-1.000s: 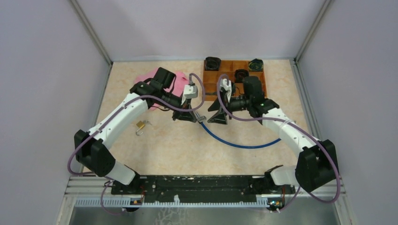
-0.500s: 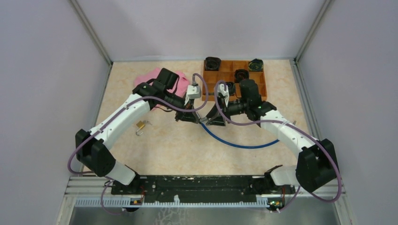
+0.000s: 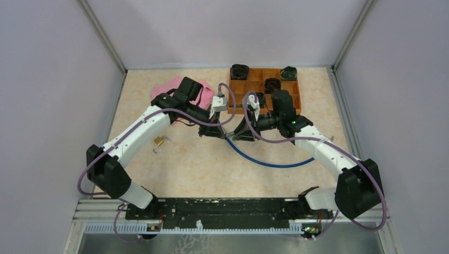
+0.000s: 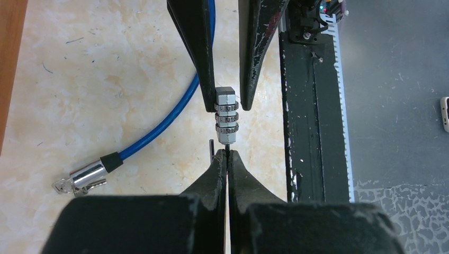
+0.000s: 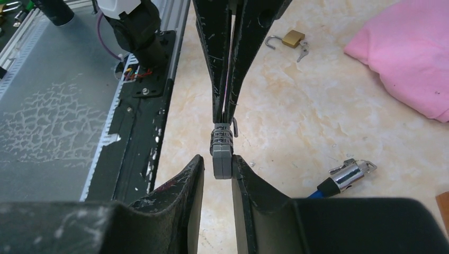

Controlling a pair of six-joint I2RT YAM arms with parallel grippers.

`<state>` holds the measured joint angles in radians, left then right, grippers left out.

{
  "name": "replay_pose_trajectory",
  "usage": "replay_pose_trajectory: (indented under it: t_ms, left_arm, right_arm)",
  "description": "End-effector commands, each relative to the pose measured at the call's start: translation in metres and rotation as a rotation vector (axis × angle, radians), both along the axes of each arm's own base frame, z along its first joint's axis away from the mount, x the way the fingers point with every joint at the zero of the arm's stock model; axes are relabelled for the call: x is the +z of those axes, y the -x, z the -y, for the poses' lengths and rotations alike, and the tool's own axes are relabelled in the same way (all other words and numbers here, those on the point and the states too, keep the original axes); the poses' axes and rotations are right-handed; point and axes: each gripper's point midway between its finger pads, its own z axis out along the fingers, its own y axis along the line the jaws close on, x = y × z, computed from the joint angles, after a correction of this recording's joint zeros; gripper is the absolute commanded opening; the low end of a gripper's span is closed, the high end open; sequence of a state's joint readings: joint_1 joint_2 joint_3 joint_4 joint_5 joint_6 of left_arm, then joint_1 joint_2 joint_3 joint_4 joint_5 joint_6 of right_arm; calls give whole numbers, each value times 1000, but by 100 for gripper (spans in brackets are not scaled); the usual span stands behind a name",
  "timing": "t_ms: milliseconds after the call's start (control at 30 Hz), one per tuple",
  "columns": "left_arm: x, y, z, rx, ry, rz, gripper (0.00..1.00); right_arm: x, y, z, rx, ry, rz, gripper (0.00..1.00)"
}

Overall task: Lock with the key
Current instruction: Pick up the lock from the center of the board.

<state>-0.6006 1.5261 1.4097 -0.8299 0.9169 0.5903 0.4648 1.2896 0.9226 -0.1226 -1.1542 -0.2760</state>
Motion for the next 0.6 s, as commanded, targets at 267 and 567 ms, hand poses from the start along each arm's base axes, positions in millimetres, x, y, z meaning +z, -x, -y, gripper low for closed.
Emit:
replay_pose_trajectory:
  t_ms: [267, 567]
  left_arm:
    - [-3, -1, 6, -10, 2, -6, 0]
    - [-5, 0, 6, -10, 0, -7, 0]
  right_arm:
    - [11, 11, -2, 42, -45, 67, 23]
    - [13, 8, -3, 23, -53, 57, 5]
